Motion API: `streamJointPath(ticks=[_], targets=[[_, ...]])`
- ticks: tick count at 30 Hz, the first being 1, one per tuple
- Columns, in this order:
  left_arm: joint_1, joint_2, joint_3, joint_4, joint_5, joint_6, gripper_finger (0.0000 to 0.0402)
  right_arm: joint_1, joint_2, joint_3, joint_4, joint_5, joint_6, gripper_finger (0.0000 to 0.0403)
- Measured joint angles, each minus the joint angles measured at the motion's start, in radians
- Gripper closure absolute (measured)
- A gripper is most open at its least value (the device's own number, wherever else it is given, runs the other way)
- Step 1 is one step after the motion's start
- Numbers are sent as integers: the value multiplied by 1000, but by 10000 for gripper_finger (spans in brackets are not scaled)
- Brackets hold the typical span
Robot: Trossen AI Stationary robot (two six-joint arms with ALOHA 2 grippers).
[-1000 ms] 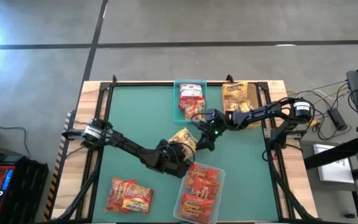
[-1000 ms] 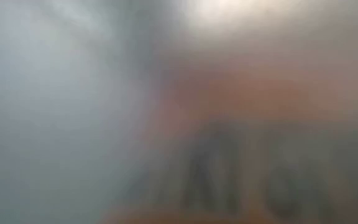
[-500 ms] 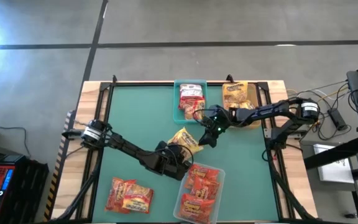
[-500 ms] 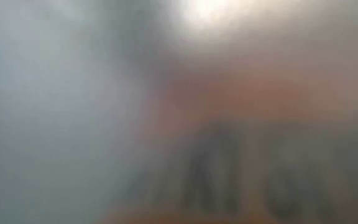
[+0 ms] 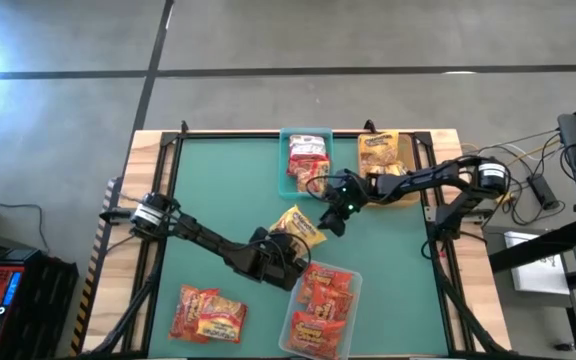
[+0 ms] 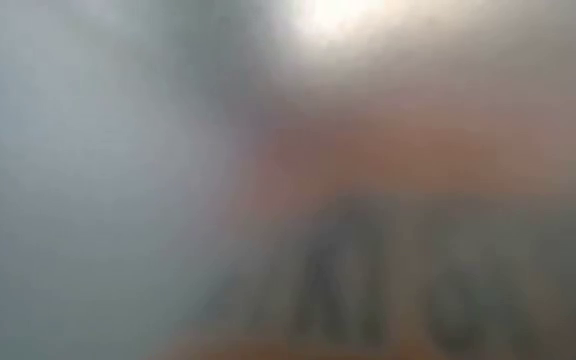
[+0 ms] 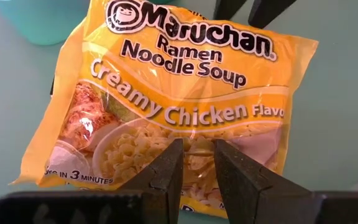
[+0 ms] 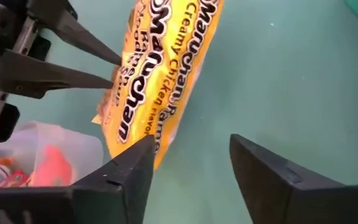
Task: Sort Maruchan noodles
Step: Put the yellow noodle pack into the transparent orange bin
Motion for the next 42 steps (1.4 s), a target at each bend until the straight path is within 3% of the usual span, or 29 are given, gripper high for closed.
streamJointPath(ticks=[13,21,37,42], targets=[[-1,0,0,-4,0,-7,326,0,55,6,213,4,47,155],[-2,0,0,-5,0,-7,326,8,105,8,300,8,56,154],[-4,0,0,-5,-15,-25,326,89,135,3,237,-3,79,157],[-4,0,0,-3,-15,-24,326,113,182,3,334,0,77,163]])
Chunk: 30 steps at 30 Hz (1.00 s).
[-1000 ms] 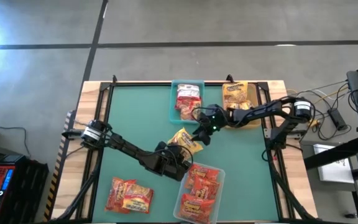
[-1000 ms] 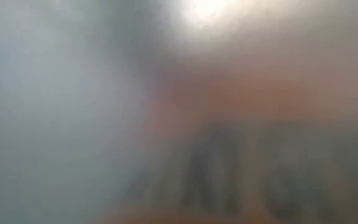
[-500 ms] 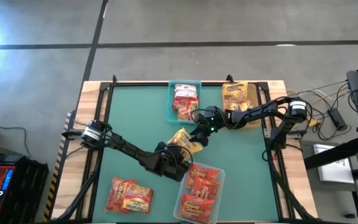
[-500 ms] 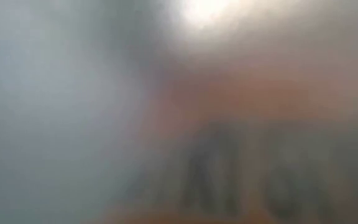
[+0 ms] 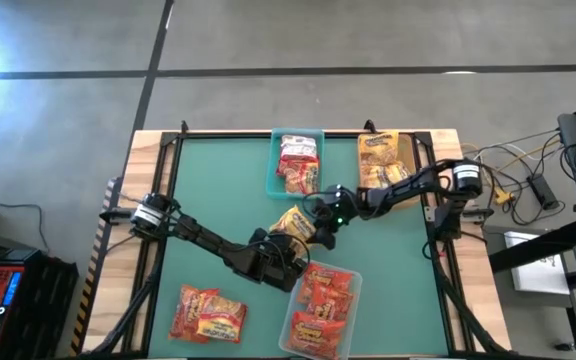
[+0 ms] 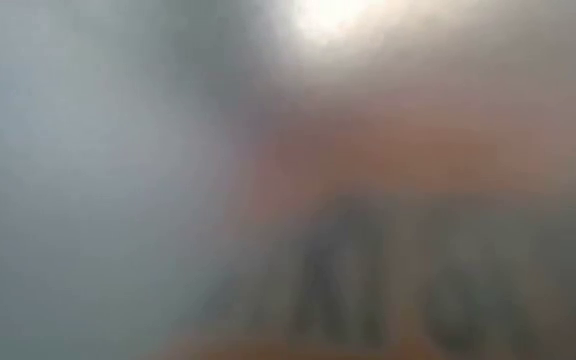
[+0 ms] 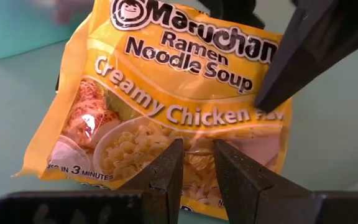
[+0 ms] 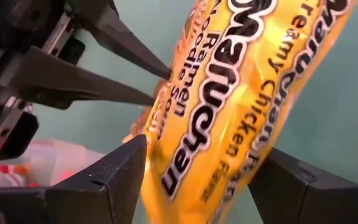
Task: Sort Maruchan noodles
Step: Put the yellow noodle pack into the transparent orange bin
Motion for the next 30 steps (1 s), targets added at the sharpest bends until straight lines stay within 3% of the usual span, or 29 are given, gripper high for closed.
streamJointPath(ticks=[11,19,24,30], targets=[[-2,0,0,1,0,2,326,6,83,12,129,7,22,173],[-8,0,0,-1,-3,1,326,6,88,34,139,-4,-1,225],[-29,-13,16,-25,-65,37,326,6,87,34,140,-4,0,260],[-74,-78,57,-144,-161,150,326,6,85,35,138,-7,0,275]])
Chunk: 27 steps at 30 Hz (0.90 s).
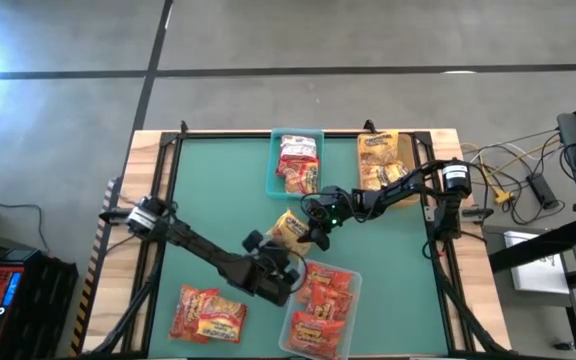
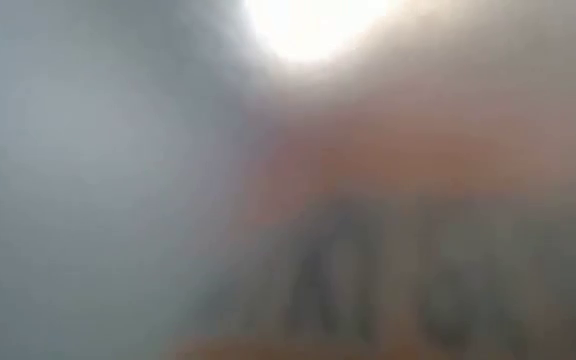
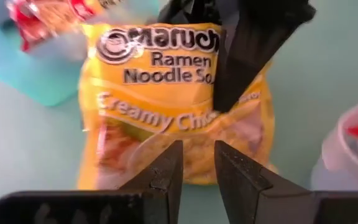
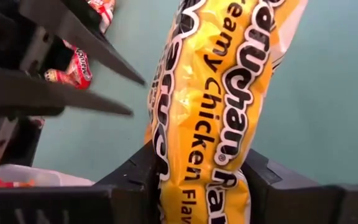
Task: Sort Maruchan noodles
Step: Put the yellow noodle pack into the transparent orange bin
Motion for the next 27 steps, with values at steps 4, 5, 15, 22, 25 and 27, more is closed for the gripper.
streamJointPath(ticks=[4,5,15,22,25,27], targets=[[-15,-23,41,-131,-36,-50,326,0,0,0,-2,0,5,277],[-14,-27,53,-175,-41,-73,326,0,0,0,-2,0,9,277],[34,-28,194,-674,-61,-332,326,-16,-54,-3,-27,10,26,277],[46,-30,176,-817,-63,-486,326,-50,-134,-3,-56,7,35,278],[45,-30,153,-816,-60,-508,326,-77,-172,-3,-100,10,34,278],[46,-30,143,-818,-58,-525,326,-104,-200,-3,-116,10,34,278]])
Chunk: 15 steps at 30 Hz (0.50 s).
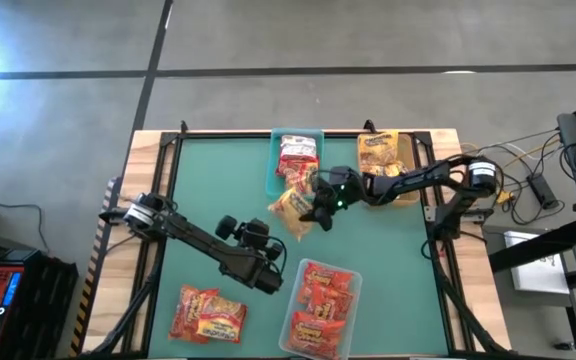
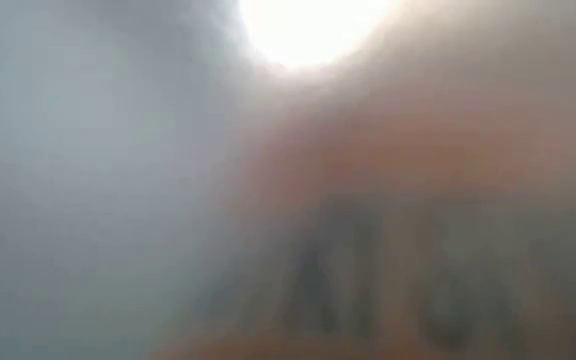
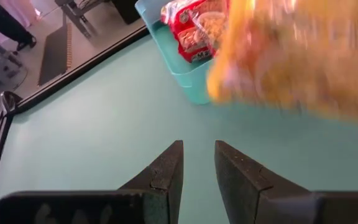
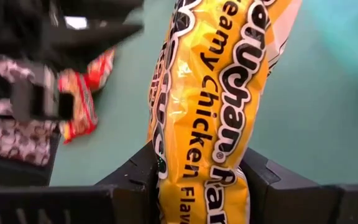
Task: Sort Maruchan noodles
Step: Put the yellow noodle pack into the transparent orange bin
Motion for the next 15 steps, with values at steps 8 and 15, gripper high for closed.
streamJointPath(ticks=[8,15], targets=[[1,0,-5,-3,3,-8,326,-148,-153,0,-115,105,-45,278],[1,0,-8,-3,4,-8,326,-296,-335,1,-305,159,-94,278]])
